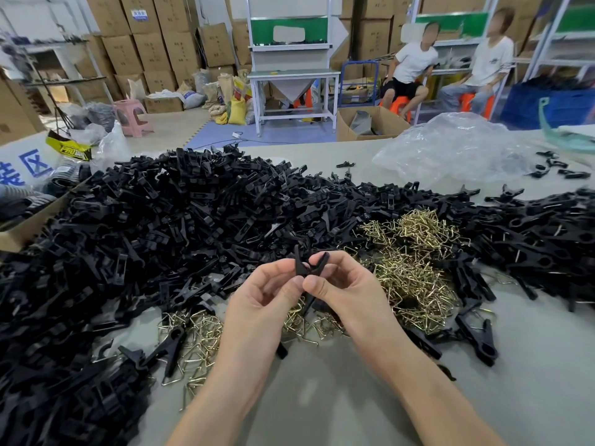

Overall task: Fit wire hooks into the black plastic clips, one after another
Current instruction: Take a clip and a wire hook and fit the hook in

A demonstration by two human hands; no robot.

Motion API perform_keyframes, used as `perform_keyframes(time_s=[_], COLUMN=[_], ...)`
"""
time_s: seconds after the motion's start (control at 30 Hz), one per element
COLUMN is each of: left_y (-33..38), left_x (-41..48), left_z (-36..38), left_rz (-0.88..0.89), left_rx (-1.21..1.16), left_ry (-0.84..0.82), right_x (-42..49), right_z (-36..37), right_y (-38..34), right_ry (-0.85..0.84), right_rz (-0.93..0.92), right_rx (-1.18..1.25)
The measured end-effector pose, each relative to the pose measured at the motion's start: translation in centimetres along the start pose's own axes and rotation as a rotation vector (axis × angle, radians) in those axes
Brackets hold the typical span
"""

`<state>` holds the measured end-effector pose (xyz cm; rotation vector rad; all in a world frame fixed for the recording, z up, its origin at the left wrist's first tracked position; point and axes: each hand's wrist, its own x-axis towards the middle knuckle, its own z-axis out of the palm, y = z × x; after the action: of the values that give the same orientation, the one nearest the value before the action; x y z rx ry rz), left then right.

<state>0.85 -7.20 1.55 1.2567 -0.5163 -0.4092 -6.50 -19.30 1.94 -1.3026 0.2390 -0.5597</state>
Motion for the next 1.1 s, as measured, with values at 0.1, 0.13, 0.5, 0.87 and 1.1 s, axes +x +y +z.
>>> perform_keyframes(time_s=[0.1,0.13,0.5,0.87,1.1], left_y=[-0.2,-0.3,0.0,0.9,0.6], left_x=[-0.1,-0.1,-0.3,-1.4,-1.1], left_z=[0.1,0.1,0.5,1.3,1.4], left_rz=[-0.025,-0.028,-0.011,0.16,0.129], left_rx=[0.0,0.002,0.05,0.382,0.335], left_ry=[-0.001,0.007,0.036,-0.04,0.05], right_x=[0.0,0.0,0.1,0.0,-0.2], right_z=[0.0,-0.1,-0.3,-0.5,-0.6], right_y=[0.1,0.1,0.2,0.1,0.1], right_ry=[-0.004,-0.004,0.02,0.066,0.066], right_rz=[-0.004,-0.009,-0.01,-0.081,-0.094], right_rx=[-0.02,-0.021,-0.032,-0.134,-0.113])
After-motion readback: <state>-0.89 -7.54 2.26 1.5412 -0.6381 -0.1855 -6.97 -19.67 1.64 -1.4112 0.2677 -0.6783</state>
